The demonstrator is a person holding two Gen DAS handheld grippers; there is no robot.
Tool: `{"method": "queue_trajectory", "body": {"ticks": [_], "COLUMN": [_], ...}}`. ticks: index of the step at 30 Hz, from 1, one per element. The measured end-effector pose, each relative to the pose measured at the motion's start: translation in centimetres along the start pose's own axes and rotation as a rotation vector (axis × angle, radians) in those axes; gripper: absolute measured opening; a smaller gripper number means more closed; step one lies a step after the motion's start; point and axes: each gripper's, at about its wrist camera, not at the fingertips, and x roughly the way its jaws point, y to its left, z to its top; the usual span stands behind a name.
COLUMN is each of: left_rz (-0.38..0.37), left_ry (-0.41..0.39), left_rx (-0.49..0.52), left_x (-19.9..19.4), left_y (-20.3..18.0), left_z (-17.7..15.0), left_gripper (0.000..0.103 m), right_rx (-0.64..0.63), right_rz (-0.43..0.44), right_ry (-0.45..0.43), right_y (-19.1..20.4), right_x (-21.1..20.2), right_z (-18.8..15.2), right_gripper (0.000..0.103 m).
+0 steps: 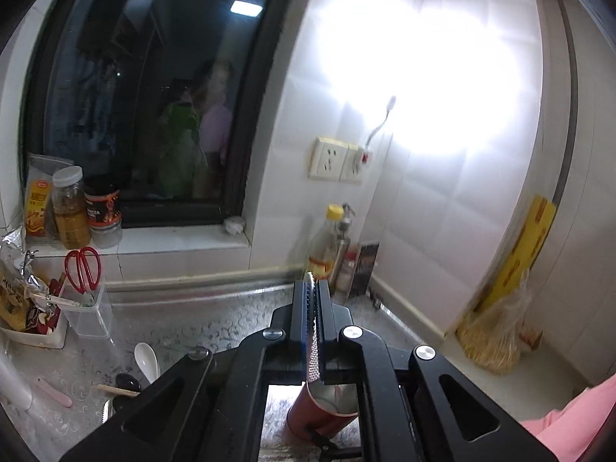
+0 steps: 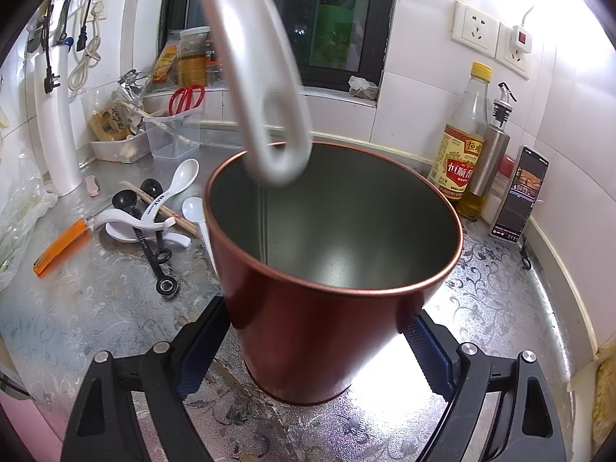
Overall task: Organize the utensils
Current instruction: 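Lower the rice paddle into the red container and open the left tool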
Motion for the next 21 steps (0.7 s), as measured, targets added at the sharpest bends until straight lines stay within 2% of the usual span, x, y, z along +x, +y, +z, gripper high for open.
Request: {"method": "queue_trajectory", "body": {"ticks": [7, 14, 21], "left_rz": [-0.016, -0.046, -0.073], "left_ry": [0.121, 0.233, 0.300], "left_rx": [0.026, 0.000, -0.032], "left_x": [3.2, 5.7, 7.0], "left_y": [-1.1, -1.2, -1.1], "left_z": [-2.0, -4.0, -4.8], "left_gripper": [0.004, 0.004, 0.004], "right_rx": [0.000, 0.000, 0.000], "right_rz": [-0.001, -0.001, -0.001], "right_ry": [0.001, 0.000, 0.001], "right_y": [0.0, 0.0, 0.0], "right_x": [0.0, 0.1, 0.1], "right_z": [0.0, 0.1, 0.1], "right_gripper": [0.091, 0.091, 0.091]}}
